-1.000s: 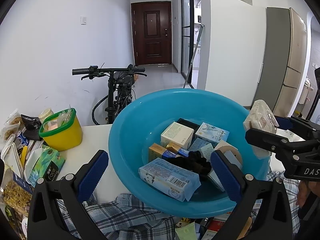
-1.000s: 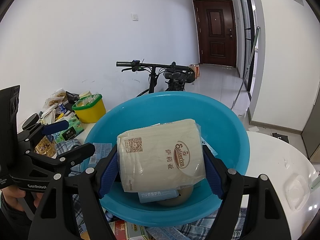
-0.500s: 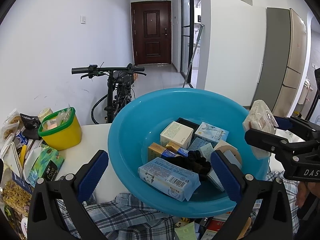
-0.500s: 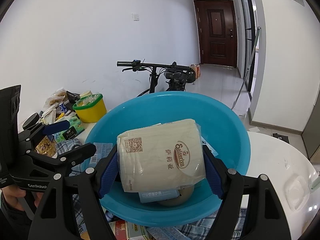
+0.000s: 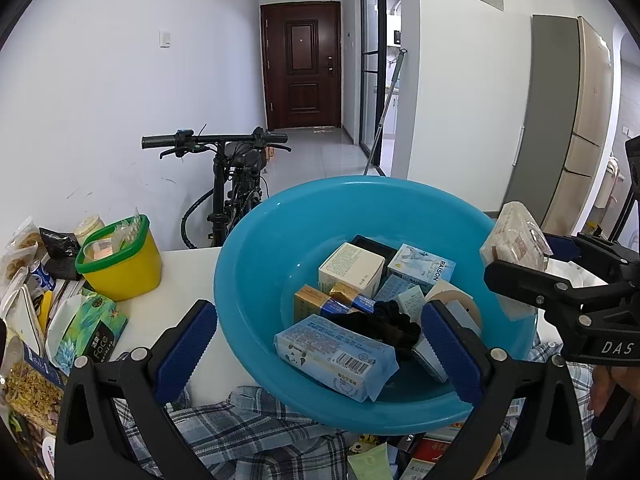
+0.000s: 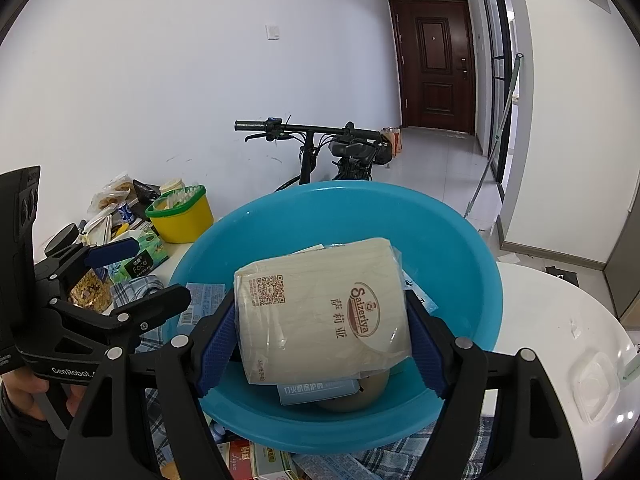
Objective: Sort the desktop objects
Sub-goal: 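Lower the white tissue pack into the basin with the right gripper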
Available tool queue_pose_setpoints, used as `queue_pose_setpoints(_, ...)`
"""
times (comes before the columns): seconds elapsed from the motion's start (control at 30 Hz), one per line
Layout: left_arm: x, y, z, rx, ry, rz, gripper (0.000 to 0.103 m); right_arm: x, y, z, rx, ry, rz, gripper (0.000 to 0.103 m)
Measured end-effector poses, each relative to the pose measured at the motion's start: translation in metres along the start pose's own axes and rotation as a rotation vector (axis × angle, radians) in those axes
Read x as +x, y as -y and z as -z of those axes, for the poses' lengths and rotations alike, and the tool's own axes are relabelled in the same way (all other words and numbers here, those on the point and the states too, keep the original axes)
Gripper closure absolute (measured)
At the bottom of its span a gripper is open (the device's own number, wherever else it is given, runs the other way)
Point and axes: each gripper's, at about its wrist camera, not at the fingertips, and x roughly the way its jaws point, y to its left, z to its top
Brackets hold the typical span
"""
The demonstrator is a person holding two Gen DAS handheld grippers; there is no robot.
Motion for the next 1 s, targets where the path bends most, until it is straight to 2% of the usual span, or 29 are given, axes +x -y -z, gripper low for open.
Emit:
queue_pose_setpoints(0.7, -0.0004, 0.0004, 0.0013, -0.003, 0.003, 0.000, 0.000, 0.0008, 0.0027, 0.0018, -0.001, -0.008, 0.011, 0.027)
queue_pose_setpoints(0.93, -0.0038, -0.0056, 0.0002, -0.037, 0.009, 0.003, 0.000, 0.0026, 0.0009, 0.0016, -0.001, -0.009, 0.015, 0.027)
queue_pose_setpoints(0.97, -0.0042, -0.0060, -0.0002, -0.038, 0.009, 0.004, 0.000, 0.0031, 0.0006, 0.0014, 0.002, -0.008, 0.014, 0.026)
queue_pose_setpoints(1.0, -0.0046, -0.0063, -0.0004, -0.037, 0.011, 0.004, 0.000, 0.0030, 0.0014, 0.0013, 0.007, -0.006, 0.016, 0.016)
